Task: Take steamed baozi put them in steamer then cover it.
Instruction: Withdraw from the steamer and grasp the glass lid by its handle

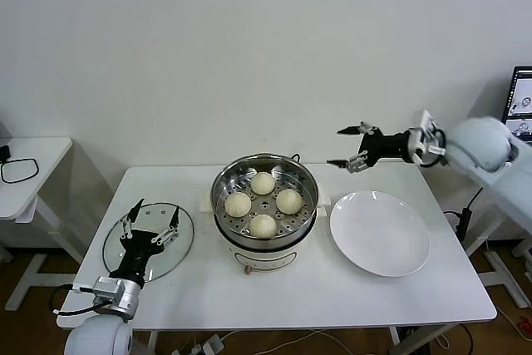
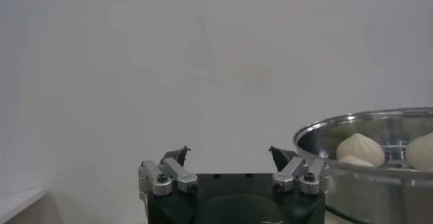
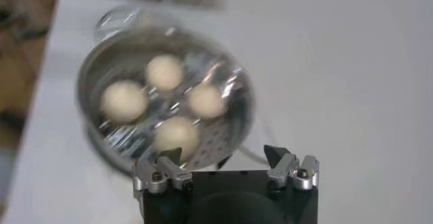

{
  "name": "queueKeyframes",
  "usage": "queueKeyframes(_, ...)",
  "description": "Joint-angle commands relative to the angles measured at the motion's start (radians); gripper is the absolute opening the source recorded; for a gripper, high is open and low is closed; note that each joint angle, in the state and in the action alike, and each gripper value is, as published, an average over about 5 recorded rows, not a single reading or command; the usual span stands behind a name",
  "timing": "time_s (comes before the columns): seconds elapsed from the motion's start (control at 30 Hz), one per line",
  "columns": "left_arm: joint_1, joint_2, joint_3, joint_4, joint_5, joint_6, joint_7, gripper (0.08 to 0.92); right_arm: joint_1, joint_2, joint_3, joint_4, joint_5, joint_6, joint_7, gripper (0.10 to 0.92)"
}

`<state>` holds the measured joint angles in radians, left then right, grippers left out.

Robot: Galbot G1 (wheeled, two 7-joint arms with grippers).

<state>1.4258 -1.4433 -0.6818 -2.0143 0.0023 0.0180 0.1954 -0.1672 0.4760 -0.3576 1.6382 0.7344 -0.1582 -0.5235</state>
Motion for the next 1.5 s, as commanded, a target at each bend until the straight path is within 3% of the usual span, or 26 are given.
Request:
queueKeyframes(0.03, -0.012, 0.001, 0.038, 0.003, 0.026, -0.037, -0.039, 0.823, -1.052, 0.163, 0.944, 0.258, -0.050, 0.236, 0.490, 0.823)
queueKeyframes(0.3, -0.019, 0.005, 0.043, 0.033, 0.033, -0.067, -0.051, 0.823, -1.272, 0.472, 0.986, 0.309, -0.255, 0.451, 0.569, 0.823)
queueKeyframes(0.63, -0.010, 0.008, 0.066, 0.071, 0.165, -0.136, -0.070, 0.823, -1.392, 0.733, 0.940, 0.236, -0.401, 0.673, 0.597, 0.823)
queueKeyframes(0.8, 0.008, 0.043, 0.048, 0.146, 0.519, -0.297, -0.152, 0.823, -1.415, 0.775, 0.936, 0.225, -0.415, 0.699, 0.594, 0.823)
queueKeyframes(1.03, -0.026, 0.104, -0.041, 0.384, 1.095, -0.496, -0.353, 0.823, -1.408, 0.788, 0.912, 0.215, -0.417, 0.691, 0.594, 0.823)
queueKeyframes(1.23, -0.084, 0.148, -0.109, 0.553, 1.401, -0.543, -0.469, 0.823, -1.393, 0.794, 0.899, 0.197, -0.417, 0.688, 0.592, 0.823)
queueKeyframes(1.5, -0.150, 0.177, -0.131, 0.650, 1.490, -0.500, -0.494, 0.823, -1.386, 0.796, 0.898, 0.182, -0.416, 0.692, 0.588, 0.823)
